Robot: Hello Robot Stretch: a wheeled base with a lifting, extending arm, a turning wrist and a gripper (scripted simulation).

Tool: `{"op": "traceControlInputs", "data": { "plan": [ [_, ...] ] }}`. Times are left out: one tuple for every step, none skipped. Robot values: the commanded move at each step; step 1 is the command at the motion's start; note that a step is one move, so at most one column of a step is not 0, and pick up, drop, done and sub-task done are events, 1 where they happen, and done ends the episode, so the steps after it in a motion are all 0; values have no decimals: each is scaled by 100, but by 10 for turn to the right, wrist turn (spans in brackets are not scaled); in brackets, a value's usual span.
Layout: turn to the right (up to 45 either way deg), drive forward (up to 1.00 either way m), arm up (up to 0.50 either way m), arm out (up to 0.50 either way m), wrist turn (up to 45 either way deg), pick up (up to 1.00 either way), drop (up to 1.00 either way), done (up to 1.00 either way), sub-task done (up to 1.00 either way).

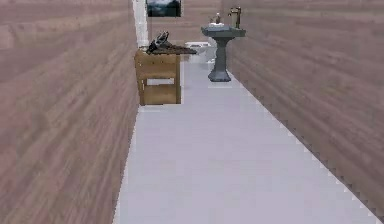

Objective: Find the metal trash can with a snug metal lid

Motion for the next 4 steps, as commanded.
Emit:
{"op": "traceControlInputs", "data": {
  "plan": [
    [450,0,0,0,0,0,0,0,0],
    [360,0,0,0,0,0,0,0,0],
    [0,10,0,0,0,0,0,0,0],
    [-450,0,0,0,0,0,0,0,0]
  ]
}}
